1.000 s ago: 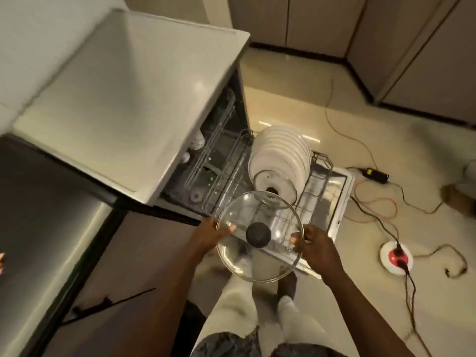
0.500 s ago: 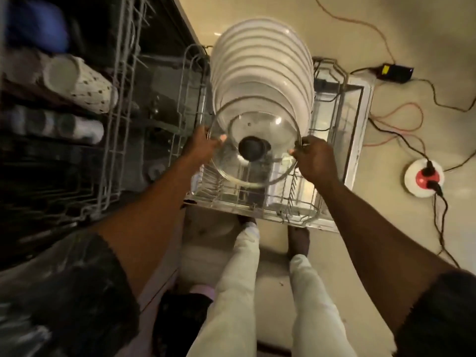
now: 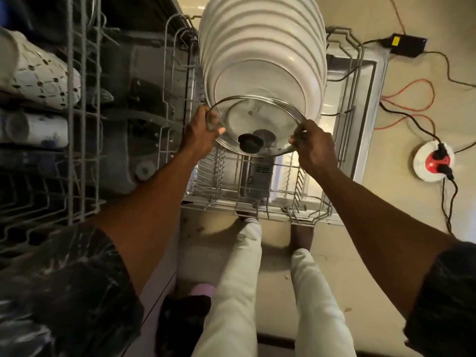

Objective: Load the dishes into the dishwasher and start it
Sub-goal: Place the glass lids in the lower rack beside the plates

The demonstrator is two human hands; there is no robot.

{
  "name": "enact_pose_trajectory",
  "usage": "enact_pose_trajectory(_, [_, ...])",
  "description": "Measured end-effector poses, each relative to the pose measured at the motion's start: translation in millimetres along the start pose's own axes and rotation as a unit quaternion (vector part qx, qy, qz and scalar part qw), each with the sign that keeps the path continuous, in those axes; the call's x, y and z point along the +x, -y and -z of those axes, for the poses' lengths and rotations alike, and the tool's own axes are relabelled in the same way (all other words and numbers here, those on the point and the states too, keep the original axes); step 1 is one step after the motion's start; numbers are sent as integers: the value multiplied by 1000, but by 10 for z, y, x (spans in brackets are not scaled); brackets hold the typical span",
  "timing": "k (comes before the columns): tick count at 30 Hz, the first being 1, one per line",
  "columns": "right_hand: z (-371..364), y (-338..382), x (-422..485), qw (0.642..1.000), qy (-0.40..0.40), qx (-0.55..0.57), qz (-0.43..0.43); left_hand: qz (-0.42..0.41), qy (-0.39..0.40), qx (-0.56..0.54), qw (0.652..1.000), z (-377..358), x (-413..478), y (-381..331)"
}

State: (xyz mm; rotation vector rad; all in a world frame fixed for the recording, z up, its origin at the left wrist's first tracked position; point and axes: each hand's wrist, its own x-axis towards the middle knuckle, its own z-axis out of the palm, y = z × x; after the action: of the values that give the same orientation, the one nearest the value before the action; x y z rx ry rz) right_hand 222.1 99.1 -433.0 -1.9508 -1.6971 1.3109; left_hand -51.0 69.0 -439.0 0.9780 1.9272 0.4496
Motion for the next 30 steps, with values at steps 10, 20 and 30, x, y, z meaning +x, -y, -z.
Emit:
enact_pose_trajectory(10, [-150, 4, 154, 998, 30, -48, 4, 9, -3, 34, 999, 39, 143, 62])
enact_pose_trajectory(20, [-115, 8, 140, 993, 39, -107, 21, 5, 67, 78, 995, 215, 225, 21])
enact_pose_trajectory(30, [130, 66, 98, 992, 17, -104, 63, -22, 67, -22, 997, 249, 170, 126])
